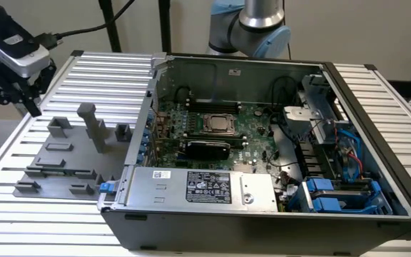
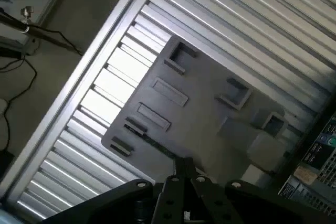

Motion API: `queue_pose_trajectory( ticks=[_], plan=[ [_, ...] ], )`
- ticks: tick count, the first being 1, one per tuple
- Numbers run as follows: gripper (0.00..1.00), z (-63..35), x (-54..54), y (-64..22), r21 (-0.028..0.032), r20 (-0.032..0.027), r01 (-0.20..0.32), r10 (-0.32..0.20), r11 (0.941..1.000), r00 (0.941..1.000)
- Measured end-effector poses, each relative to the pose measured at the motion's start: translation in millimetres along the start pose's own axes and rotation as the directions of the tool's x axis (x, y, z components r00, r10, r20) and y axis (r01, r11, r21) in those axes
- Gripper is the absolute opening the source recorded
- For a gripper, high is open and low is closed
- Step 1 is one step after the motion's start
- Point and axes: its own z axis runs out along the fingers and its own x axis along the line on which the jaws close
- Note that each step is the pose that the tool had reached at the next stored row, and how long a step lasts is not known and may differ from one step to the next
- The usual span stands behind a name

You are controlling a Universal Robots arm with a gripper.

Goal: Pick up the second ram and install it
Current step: 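Pick up the second ram and move it above second insertion slot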

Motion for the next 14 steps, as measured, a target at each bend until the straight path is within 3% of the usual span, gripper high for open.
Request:
queue_pose_trajectory(
  ticks=[4,7,10,14],
  plan=[
    [0.00,1.8,0.1,0.0,0.0004,-0.0035,0.072,-0.072,0.9974,0.9974],
    [0.00,3.2,0.1,-0.1,0.0004,-0.0060,0.128,-0.128,0.9918,0.9918],
    [0.00,4.6,0.1,-0.1,0.0003,-0.0085,0.181,-0.181,0.9834,0.9834],
    [0.00,6.5,0.1,-0.1,-0.0004,-0.0115,0.251,-0.251,0.9679,0.9678]
  ],
)
